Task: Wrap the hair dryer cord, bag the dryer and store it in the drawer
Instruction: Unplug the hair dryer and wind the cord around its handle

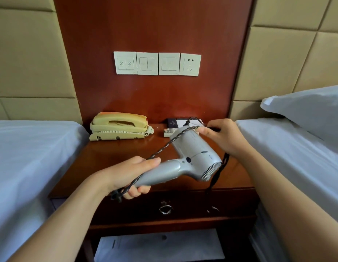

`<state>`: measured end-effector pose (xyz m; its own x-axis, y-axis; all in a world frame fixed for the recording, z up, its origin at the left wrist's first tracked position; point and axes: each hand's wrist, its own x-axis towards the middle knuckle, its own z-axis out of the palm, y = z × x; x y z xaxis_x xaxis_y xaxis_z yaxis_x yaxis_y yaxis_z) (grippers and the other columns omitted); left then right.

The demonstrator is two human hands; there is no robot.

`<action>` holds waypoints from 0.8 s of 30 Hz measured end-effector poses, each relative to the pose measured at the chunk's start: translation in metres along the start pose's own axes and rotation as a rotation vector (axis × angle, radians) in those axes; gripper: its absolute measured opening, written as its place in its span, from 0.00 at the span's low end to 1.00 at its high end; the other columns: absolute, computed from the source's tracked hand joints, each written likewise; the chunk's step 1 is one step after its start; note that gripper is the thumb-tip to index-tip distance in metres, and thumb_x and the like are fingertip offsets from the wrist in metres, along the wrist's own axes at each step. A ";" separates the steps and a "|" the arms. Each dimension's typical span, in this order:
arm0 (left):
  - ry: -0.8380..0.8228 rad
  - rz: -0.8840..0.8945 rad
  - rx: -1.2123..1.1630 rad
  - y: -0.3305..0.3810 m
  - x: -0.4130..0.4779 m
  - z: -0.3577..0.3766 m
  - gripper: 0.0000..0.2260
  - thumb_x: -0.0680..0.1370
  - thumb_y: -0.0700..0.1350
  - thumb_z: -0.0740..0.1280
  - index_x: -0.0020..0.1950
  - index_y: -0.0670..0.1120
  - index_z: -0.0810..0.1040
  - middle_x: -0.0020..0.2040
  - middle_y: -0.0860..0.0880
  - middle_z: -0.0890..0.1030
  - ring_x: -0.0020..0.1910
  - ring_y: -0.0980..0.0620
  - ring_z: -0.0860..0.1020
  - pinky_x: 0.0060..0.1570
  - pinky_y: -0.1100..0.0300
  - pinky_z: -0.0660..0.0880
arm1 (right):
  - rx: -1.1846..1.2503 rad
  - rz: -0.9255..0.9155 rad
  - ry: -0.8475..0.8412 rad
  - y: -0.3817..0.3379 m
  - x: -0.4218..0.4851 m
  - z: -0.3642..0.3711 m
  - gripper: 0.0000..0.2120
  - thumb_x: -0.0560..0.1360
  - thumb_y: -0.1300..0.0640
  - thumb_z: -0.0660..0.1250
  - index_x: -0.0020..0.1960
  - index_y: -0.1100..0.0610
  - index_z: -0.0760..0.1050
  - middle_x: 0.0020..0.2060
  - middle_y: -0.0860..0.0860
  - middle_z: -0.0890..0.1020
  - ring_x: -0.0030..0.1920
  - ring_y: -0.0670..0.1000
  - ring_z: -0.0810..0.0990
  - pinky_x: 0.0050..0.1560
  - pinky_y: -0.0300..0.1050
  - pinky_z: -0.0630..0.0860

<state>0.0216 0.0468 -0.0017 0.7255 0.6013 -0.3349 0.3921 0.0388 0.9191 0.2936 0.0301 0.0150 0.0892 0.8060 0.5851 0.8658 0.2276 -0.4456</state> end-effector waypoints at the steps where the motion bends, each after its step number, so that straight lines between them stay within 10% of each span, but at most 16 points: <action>1: -0.021 0.002 -0.007 0.000 0.000 0.002 0.23 0.73 0.62 0.60 0.47 0.41 0.70 0.24 0.47 0.67 0.16 0.57 0.60 0.18 0.72 0.57 | 0.069 -0.003 0.001 -0.001 0.001 0.000 0.25 0.73 0.46 0.68 0.32 0.67 0.69 0.25 0.50 0.63 0.30 0.47 0.60 0.32 0.45 0.58; 10: -0.084 0.162 -0.075 0.004 0.001 0.024 0.19 0.74 0.59 0.59 0.39 0.41 0.68 0.22 0.47 0.68 0.14 0.58 0.60 0.18 0.72 0.58 | 0.425 0.220 -0.188 0.004 -0.016 -0.002 0.20 0.73 0.74 0.63 0.26 0.60 0.65 0.20 0.46 0.70 0.24 0.41 0.66 0.26 0.29 0.64; 12: -0.008 0.221 -0.169 0.004 0.003 0.020 0.19 0.74 0.57 0.58 0.41 0.40 0.68 0.21 0.46 0.67 0.14 0.57 0.59 0.19 0.73 0.58 | 0.388 0.215 -0.180 0.010 -0.016 0.003 0.23 0.71 0.63 0.71 0.24 0.64 0.63 0.17 0.50 0.73 0.24 0.40 0.72 0.29 0.26 0.68; 14: 0.113 0.289 -0.249 0.003 0.007 0.014 0.19 0.73 0.57 0.57 0.41 0.39 0.68 0.22 0.45 0.67 0.14 0.57 0.59 0.20 0.73 0.58 | 0.253 0.108 -0.202 0.018 -0.015 0.012 0.22 0.66 0.46 0.71 0.31 0.64 0.72 0.27 0.55 0.79 0.33 0.47 0.79 0.37 0.47 0.77; 18: 0.344 0.362 -0.425 -0.004 0.017 -0.001 0.17 0.79 0.54 0.56 0.45 0.40 0.71 0.23 0.44 0.68 0.14 0.56 0.60 0.19 0.73 0.58 | -0.114 -0.045 -0.298 0.008 -0.014 0.025 0.22 0.77 0.45 0.61 0.28 0.52 0.63 0.24 0.49 0.67 0.29 0.49 0.68 0.34 0.50 0.67; 24: 0.580 0.384 -0.565 -0.006 0.026 -0.018 0.14 0.83 0.49 0.52 0.63 0.49 0.73 0.27 0.43 0.70 0.15 0.56 0.61 0.15 0.70 0.59 | -0.398 -0.222 -0.430 -0.034 -0.018 0.026 0.18 0.79 0.43 0.56 0.36 0.52 0.67 0.33 0.49 0.75 0.38 0.55 0.74 0.34 0.46 0.67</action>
<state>0.0274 0.0761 -0.0125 0.2892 0.9567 0.0335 -0.2672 0.0471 0.9625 0.2494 0.0220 0.0022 -0.2483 0.9296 0.2724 0.9653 0.2608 -0.0101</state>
